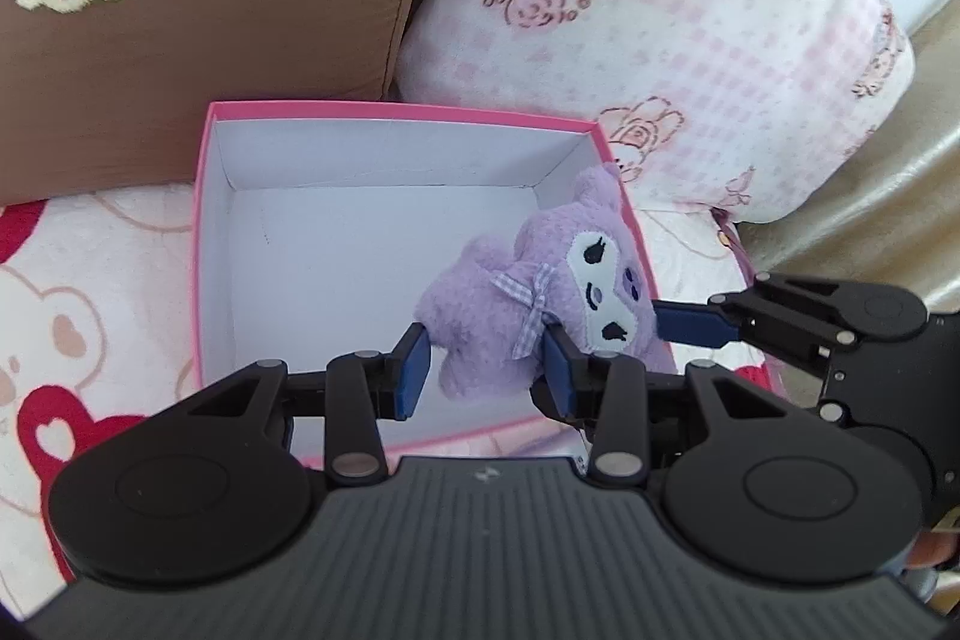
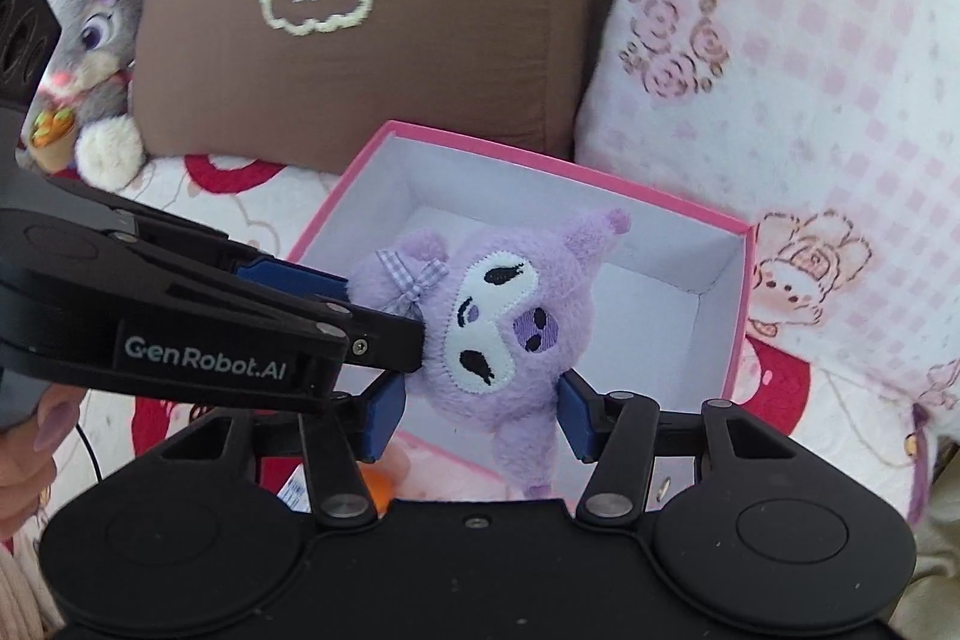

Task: Organize objects
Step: 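Lift the purple plush with the left tool and carry it into the pink box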

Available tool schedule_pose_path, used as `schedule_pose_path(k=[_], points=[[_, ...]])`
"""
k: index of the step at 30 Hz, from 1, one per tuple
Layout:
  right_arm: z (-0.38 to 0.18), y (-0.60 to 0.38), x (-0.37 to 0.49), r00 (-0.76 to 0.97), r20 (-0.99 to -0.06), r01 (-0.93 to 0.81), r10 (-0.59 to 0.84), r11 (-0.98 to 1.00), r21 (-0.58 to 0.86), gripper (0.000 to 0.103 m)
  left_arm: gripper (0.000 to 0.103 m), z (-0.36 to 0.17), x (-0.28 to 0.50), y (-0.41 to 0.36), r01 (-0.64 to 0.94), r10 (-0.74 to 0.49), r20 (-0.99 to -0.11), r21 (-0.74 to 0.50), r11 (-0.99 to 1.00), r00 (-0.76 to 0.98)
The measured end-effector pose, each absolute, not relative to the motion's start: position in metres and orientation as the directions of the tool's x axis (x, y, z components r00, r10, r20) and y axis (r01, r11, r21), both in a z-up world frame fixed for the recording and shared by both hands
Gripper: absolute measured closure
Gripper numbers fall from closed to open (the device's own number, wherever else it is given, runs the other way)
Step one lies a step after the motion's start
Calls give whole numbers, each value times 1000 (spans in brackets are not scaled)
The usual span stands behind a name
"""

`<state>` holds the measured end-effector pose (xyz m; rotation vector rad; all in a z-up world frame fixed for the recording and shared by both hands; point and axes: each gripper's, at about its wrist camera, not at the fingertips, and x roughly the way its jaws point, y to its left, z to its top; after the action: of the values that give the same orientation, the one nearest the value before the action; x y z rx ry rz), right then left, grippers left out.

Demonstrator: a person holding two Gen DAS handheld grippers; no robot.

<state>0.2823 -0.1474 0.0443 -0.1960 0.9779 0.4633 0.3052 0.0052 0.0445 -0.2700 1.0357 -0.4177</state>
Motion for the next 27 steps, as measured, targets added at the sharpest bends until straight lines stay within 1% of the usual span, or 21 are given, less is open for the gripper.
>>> schedule_pose_path(k=[4,10,14,27], points=[[21,-158,307,462,-838,-417,289,905,82,46,65,21,337,-5,192,-459,-791,-417,888,404],[-5,-166,338,452,-850,-385,272,919,89,55,66,-9,370,-14,170,-453,-803,-421,891,386],[-21,-168,355,444,-858,-370,258,925,87,55,66,-27,386,-19,155,-458,-804,-432,888,380],[-53,-158,379,432,-889,-368,151,930,-21,56,66,-67,419,-32,105,-472,-821,-465,879,322]])
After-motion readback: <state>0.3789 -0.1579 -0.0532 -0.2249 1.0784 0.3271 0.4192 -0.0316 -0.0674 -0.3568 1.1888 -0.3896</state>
